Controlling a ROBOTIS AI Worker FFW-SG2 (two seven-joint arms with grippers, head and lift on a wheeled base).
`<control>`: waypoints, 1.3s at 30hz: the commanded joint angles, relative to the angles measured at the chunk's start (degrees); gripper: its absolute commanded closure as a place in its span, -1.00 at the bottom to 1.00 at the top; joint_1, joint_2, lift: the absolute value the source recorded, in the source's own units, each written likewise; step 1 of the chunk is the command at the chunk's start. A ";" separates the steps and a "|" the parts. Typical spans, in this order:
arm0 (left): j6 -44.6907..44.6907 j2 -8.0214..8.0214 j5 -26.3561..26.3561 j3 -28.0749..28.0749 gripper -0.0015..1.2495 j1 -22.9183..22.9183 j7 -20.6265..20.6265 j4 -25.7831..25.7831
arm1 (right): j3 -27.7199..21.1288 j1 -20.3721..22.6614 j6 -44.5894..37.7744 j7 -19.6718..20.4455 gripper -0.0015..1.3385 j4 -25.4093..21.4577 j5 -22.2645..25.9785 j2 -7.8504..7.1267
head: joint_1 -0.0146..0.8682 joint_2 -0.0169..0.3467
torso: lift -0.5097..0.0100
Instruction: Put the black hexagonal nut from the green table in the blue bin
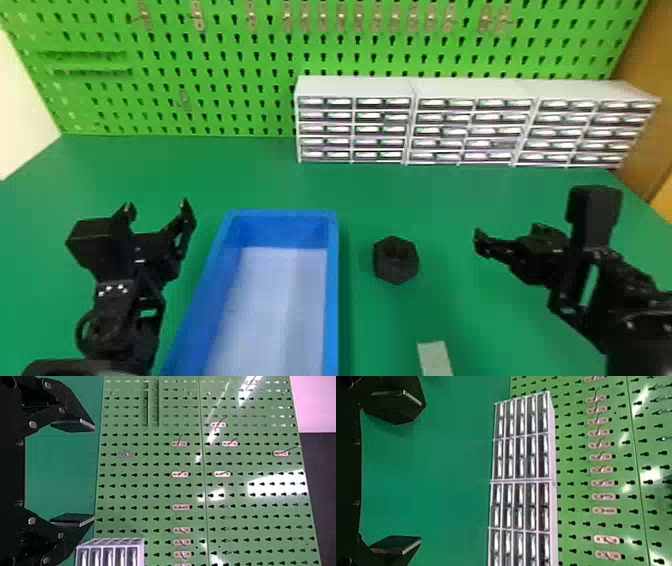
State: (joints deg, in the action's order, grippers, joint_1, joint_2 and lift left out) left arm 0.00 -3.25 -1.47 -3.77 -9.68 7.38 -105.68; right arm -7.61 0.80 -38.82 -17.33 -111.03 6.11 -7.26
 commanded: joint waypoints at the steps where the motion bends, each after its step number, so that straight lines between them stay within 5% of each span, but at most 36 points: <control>1: 0.00 0.00 -0.03 0.34 -0.28 0.01 0.00 0.12 | -1.45 -0.97 -0.12 -4.55 -0.84 0.46 -2.24 0.84 | 0.52 -0.59 | 0.59; 17: 0.00 0.00 -0.03 0.61 -0.28 0.54 0.00 0.12 | -0.66 -3.43 -2.58 -15.28 -0.84 1.17 -5.41 1.28 | 0.52 -0.59 | 0.59; 23: 0.00 0.00 0.06 0.70 -0.28 0.45 0.00 0.12 | 0.84 -5.19 -6.36 -21.43 -0.84 1.43 -10.24 0.75 | 0.52 -0.59 | 0.59; 39: -0.62 0.00 -0.29 -0.01 -0.28 0.98 0.00 0.12 | 3.39 -6.42 -11.37 -28.02 -0.84 2.57 -16.22 0.66 | 0.52 -0.59 | 0.59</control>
State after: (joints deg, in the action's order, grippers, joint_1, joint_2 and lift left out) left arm -0.40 -3.25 -1.74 -3.62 -8.83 7.38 -105.56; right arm -4.91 -5.46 -49.68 -45.00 -108.69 -9.11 -6.61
